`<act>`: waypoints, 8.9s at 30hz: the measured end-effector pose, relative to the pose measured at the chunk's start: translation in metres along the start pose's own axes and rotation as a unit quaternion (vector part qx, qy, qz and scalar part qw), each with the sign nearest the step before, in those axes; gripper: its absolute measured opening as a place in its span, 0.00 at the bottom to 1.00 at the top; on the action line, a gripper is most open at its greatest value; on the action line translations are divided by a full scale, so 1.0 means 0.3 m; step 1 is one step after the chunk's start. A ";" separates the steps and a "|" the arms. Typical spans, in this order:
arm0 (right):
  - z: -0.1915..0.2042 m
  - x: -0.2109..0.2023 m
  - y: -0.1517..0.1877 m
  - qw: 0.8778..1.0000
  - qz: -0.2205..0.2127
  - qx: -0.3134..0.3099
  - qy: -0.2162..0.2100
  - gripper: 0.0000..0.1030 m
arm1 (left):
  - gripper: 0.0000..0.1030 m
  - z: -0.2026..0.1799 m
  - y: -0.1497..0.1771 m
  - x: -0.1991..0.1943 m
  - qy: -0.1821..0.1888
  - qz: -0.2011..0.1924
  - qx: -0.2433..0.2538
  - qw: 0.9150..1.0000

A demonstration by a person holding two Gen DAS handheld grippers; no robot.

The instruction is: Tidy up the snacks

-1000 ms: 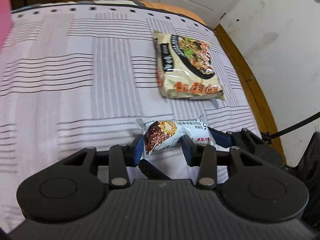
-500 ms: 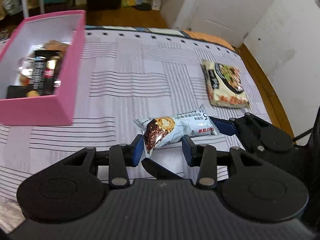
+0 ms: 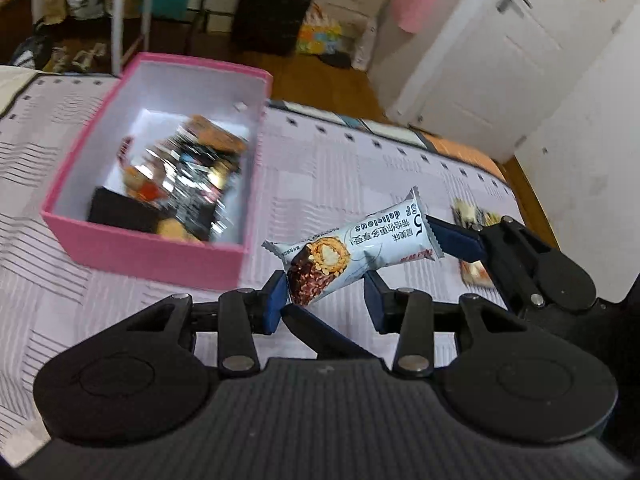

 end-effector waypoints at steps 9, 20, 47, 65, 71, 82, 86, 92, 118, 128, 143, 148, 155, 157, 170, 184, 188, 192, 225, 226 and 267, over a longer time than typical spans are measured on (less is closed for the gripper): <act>-0.077 0.275 -0.067 0.995 0.019 0.068 -0.069 0.86 | 0.38 0.252 -0.153 0.102 -0.024 -0.007 -0.076 0.997; -0.092 0.331 0.010 0.996 0.069 0.048 -0.032 0.89 | 0.49 0.338 -0.173 0.221 -0.095 -0.022 -0.106 0.990; -0.587 -0.525 0.198 0.992 0.027 0.068 0.106 0.96 | 0.57 -0.408 -0.110 0.147 0.053 -0.068 0.090 0.992; -1.016 -0.423 0.681 0.962 0.113 0.204 0.144 0.96 | 0.60 -0.817 -0.005 0.714 0.133 0.014 0.099 0.986; -1.006 -0.353 0.749 0.963 0.168 0.147 0.150 1.00 | 0.58 -0.874 0.060 0.898 0.138 0.051 0.066 0.987; -1.000 -0.325 0.807 0.968 0.131 0.116 0.177 1.00 | 0.42 -0.877 0.118 1.006 0.197 0.071 0.010 0.978; -0.984 -0.340 0.817 0.968 0.110 0.129 0.187 0.99 | 0.39 -0.876 0.119 1.009 0.205 0.077 -0.001 0.976; -0.949 -0.349 0.798 0.967 0.090 0.133 0.197 0.90 | 0.37 -0.908 0.112 0.982 0.191 0.081 0.018 0.978; -0.540 -0.389 0.570 0.976 0.075 0.136 0.154 0.87 | 0.44 -0.690 0.097 0.563 0.119 0.108 0.058 0.985; -0.315 -0.418 0.418 0.986 0.067 0.079 0.133 0.87 | 0.44 -0.510 0.099 0.269 0.113 0.073 0.033 0.990; -0.071 -0.251 0.070 0.996 0.053 0.015 0.066 0.87 | 0.44 -0.156 -0.029 -0.064 0.077 -0.002 -0.022 0.997; -0.075 -0.105 -0.014 0.999 0.029 0.011 0.033 0.87 | 0.45 -0.017 -0.121 -0.091 0.036 -0.048 -0.042 0.997; -0.102 0.102 -0.106 0.999 0.010 0.043 -0.021 0.86 | 0.45 0.173 -0.282 -0.015 -0.002 -0.051 -0.077 0.996; -0.114 0.164 -0.123 0.998 0.008 0.060 -0.037 0.86 | 0.45 0.218 -0.328 0.016 -0.021 -0.051 -0.076 0.996; -0.114 0.516 -0.074 0.999 0.036 0.016 -0.010 0.86 | 0.45 0.439 -0.404 0.262 -0.082 -0.047 -0.097 0.991; -0.097 0.187 0.021 0.999 0.001 0.028 0.020 0.87 | 0.51 0.379 -0.280 0.154 -0.080 -0.105 -0.058 0.990; -0.117 0.070 0.038 0.998 -0.004 0.058 0.034 0.87 | 0.51 0.326 -0.222 0.091 -0.065 -0.112 -0.041 0.991; -0.122 -0.049 0.038 0.996 -0.011 0.075 0.047 0.87 | 0.51 0.256 -0.180 0.015 -0.058 -0.117 -0.018 0.991; -0.116 -0.497 0.307 0.945 -0.005 0.191 0.266 1.00 | 0.94 -0.098 0.171 -0.193 -0.087 -0.168 0.087 0.978; -0.118 -0.502 0.308 0.942 -0.005 0.195 0.271 1.00 | 0.94 -0.100 0.175 -0.190 -0.095 -0.169 0.090 0.977; -0.108 -0.536 0.380 0.922 -0.019 0.180 0.342 1.00 | 0.95 -0.130 0.259 -0.172 -0.168 -0.182 0.102 0.964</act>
Point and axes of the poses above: each gripper's, at about its wrist camera, not at the fingertips, and x roughly the way its jaws point, z to its left, y to its underside, the point moved 4 cm from there along x, roughly the way its jaws point, and after that the axes turned 7 degrees about -y, right-handed, at the moved point
